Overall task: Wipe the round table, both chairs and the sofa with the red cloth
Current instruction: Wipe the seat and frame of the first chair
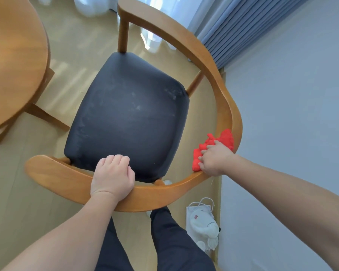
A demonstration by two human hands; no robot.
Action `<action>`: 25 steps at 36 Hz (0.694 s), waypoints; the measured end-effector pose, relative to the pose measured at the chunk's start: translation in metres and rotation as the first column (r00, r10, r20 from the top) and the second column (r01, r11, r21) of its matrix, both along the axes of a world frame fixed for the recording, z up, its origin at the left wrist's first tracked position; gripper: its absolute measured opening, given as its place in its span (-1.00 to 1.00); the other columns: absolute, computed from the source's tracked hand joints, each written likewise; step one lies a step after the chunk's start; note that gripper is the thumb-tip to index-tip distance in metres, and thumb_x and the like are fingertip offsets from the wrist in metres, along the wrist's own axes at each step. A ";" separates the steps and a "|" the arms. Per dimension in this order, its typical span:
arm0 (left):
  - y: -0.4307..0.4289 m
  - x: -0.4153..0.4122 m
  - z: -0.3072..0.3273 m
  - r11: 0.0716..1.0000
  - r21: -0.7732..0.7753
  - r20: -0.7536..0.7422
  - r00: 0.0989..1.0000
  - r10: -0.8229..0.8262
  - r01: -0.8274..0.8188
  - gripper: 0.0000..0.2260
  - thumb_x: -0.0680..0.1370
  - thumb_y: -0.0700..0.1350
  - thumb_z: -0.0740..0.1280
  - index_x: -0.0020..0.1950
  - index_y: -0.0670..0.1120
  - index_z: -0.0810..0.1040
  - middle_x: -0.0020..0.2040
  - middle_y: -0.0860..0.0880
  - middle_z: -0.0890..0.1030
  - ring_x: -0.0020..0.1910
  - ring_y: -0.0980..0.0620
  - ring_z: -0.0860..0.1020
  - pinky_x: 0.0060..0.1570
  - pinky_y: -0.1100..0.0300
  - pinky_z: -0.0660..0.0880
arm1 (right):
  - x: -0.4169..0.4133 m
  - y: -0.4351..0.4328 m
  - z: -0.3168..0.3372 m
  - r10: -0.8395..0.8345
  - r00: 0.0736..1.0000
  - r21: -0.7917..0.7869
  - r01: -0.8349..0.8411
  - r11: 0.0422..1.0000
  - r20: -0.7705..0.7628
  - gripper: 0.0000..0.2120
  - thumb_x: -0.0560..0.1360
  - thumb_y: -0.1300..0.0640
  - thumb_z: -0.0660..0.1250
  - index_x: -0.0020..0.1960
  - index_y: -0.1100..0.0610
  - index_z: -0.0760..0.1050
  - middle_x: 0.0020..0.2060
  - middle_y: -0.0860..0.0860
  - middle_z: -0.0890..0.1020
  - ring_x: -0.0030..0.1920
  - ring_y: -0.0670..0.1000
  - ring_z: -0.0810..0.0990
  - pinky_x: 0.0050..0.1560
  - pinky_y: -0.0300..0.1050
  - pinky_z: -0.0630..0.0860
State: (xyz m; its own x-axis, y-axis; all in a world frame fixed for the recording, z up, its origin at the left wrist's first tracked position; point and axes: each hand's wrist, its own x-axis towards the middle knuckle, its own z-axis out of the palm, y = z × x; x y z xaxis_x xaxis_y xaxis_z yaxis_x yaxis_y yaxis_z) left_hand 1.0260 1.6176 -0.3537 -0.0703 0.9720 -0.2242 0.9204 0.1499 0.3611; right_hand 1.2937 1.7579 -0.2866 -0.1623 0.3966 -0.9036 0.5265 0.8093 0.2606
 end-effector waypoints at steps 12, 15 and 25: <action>0.011 0.002 0.004 0.978 -0.196 0.004 0.997 0.078 -0.075 -0.76 0.51 -0.01 0.23 0.11 -0.04 0.55 -0.02 0.04 0.58 -0.01 0.02 0.51 0.10 0.10 0.43 | 0.019 0.074 -0.014 0.033 0.985 0.135 -0.056 0.989 0.170 -0.48 0.60 -0.16 -0.03 0.49 0.00 0.29 0.49 0.07 0.29 0.51 0.17 0.11 0.45 0.34 -0.15; 0.009 0.002 0.003 0.977 -0.196 0.019 0.996 0.089 -0.084 -0.74 0.51 -0.01 0.24 0.14 -0.03 0.55 0.02 0.04 0.59 0.03 0.02 0.52 0.14 0.09 0.43 | 0.020 0.097 -0.017 0.072 0.979 0.202 -0.110 0.973 0.189 -0.46 0.59 -0.18 0.03 0.51 0.00 0.26 0.53 0.09 0.20 0.53 0.19 0.03 0.45 0.35 -0.17; 0.008 0.001 0.000 0.990 -0.117 0.023 0.997 0.078 -0.075 -0.79 0.46 -0.01 0.18 -0.04 -0.02 0.56 -0.15 0.05 0.57 -0.14 0.03 0.51 -0.04 0.11 0.48 | 0.012 0.131 -0.028 0.164 0.954 0.277 -0.234 0.932 0.252 -0.45 0.62 -0.14 -0.02 0.55 0.05 0.18 0.56 0.13 0.09 0.55 0.20 -0.07 0.46 0.34 -0.19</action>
State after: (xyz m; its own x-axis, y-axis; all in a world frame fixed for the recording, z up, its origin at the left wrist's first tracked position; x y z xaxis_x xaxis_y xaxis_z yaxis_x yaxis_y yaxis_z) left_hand 1.0267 1.6260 -0.3534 -0.1360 0.9314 -0.3377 0.8945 0.2620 0.3622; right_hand 1.3058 1.8889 -0.3141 -0.0762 0.6348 -0.7690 0.2633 0.7566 0.5985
